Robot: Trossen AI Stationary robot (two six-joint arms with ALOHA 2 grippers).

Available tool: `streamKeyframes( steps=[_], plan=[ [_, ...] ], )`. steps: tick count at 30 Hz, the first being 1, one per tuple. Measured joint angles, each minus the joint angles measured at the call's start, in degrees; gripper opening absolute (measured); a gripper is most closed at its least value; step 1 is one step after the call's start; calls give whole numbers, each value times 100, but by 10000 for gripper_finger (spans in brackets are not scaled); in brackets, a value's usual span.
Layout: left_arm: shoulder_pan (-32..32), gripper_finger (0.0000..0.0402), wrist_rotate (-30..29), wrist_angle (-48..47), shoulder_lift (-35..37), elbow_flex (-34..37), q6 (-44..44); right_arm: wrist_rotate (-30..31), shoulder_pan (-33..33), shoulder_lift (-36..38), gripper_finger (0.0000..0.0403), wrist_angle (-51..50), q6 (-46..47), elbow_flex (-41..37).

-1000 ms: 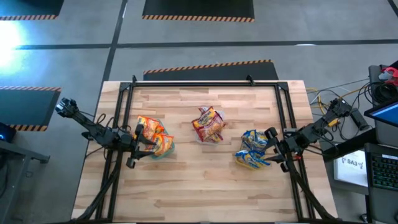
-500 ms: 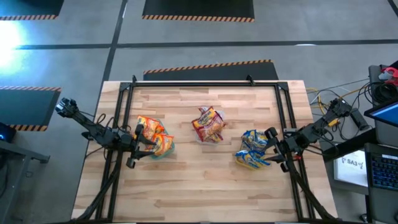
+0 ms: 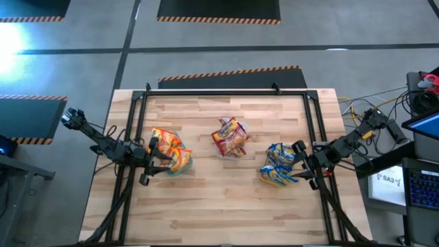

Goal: Sort Maruchan noodles
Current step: Return to Home Position

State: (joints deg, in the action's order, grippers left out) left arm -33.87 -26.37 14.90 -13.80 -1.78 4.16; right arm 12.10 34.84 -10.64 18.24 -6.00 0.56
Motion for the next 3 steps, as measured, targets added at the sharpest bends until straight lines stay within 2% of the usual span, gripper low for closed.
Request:
streamKeyframes(
  steps=[3],
  plan=[
    [0, 158, 0, 0, 0, 0, 0, -1, 0, 0, 150, 0, 0, 0]
  ],
)
